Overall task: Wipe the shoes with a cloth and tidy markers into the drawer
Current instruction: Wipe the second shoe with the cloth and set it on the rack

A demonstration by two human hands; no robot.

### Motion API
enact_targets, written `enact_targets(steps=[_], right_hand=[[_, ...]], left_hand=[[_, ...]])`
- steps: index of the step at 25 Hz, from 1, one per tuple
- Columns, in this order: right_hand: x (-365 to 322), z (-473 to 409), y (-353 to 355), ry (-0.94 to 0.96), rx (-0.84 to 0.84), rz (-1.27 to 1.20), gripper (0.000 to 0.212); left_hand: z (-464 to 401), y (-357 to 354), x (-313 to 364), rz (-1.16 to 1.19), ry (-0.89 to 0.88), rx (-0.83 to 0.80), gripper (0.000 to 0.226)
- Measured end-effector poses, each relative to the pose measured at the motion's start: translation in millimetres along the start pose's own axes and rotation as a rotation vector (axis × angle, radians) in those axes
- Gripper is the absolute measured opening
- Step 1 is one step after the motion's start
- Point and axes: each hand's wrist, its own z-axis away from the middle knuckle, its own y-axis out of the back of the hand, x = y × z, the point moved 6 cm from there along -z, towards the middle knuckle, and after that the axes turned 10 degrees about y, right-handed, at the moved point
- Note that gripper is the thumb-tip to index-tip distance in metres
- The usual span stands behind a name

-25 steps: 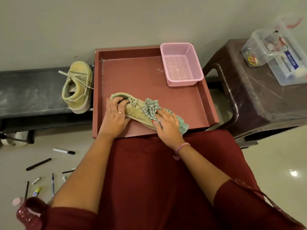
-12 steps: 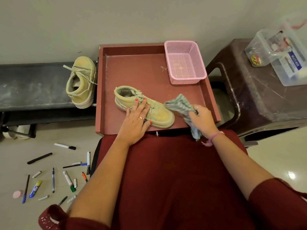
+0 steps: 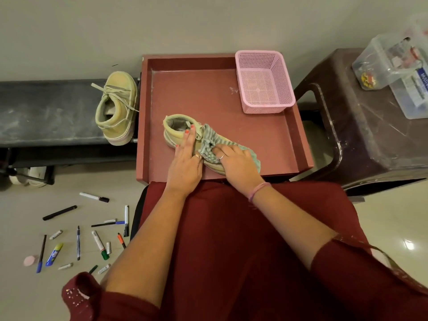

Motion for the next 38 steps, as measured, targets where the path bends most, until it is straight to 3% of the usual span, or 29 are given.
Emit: enact_targets(steps=[6,9,11,13,15,17,21,25,30,31,33,35,36,38], right_hand=[[20,0,18,0.113,-0.198,0.279,0.034],[37,0,37,0.017,-0.264,0.171,0.026],[71,1,58,-0.210,-0.129,-0.123,0.015],[90,3,74,-0.357,0.160,-0.316,0.011],[71,-1,60,-0.328,0.184,-0.312,0.028],[27,-3,20,-0.173,-0.023,-0.153,0.049],[14,14,-5,0.015,-0.094,0.082,0.048],[38,50,7,0.045,-0.096,0.191,0.046],[43,39,29,-0.061,-0.314,0.036,0.054],[50,34,40,-0.136,-0.285,0.012,0.052],[66,26,62,-0.294,-0.048,-0.122,0.054],[63,19,63,-0.268,0.093,-0.300,0.059],[48,16,52,-0.207,0.035,-0.342,0.063],[12,23,5,-0.033,-0.228,-0.159,0.068]], left_hand=[[5,-6,-2,-0.225,-0.021,-0.065,0.050],[5,-10,-4,-0.230,-0.014,-0.081,0.051],[3,-12,-5,-0.220,-0.002,-0.102,0.052],[1,-13,-4,-0.214,0.001,-0.124,0.053],[0,-12,-2,-0.201,-0.004,-0.143,0.053],[1,-12,-3,-0.195,0.003,-0.152,0.049],[3,-9,-5,-0.277,0.017,-0.159,0.050],[1,-9,-4,-0.297,0.024,-0.177,0.054],[1,-10,-5,-0.297,0.021,-0.207,0.055],[0,-10,-5,-0.297,0.021,-0.212,0.054],[-1,-11,-4,-0.302,0.025,-0.226,0.054],[-2,-13,-4,-0.299,0.028,-0.238,0.054],[-2,-13,-4,-0.292,0.029,-0.242,0.054],[-1,-13,-6,-0.268,0.027,-0.245,0.053]])
